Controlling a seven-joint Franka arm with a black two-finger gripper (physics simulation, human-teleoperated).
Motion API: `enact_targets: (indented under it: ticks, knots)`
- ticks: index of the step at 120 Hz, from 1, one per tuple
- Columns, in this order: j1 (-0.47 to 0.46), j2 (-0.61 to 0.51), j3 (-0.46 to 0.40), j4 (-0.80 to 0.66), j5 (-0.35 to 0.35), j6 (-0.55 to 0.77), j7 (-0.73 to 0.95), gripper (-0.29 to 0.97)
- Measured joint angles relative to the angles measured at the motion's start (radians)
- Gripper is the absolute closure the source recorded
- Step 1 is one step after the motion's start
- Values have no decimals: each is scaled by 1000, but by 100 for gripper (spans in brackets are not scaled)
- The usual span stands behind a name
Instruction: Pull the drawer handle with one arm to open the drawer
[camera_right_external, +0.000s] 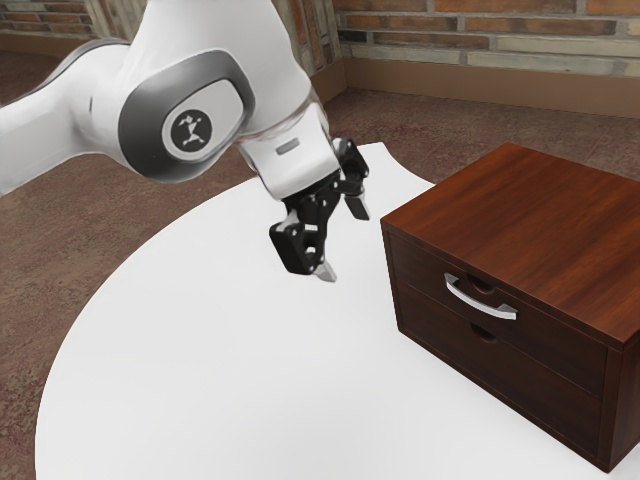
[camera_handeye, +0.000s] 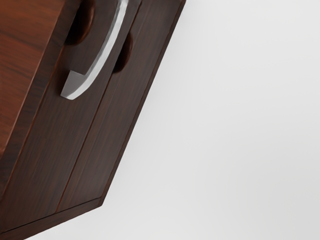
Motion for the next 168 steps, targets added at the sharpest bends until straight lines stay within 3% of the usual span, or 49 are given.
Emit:
enact_targets:
  ticks: [11,22,62,93,112,139,156,168]
  knots:
    - [-123,2,98,-1,-1,30,40,0]
    - [-165,4,134,0,6,50,75,0]
    - [-169,32,138,9,9,90,161,2]
    - [-198,67,147,3,-7,165,179,31]
    - [-233,94,155,3,-14,187,166,41]
    - [-278,139,166,3,-24,212,148,46]
    - [-226,144,172,3,-26,203,123,45]
    - [-245,155,183,-1,-20,215,120,46]
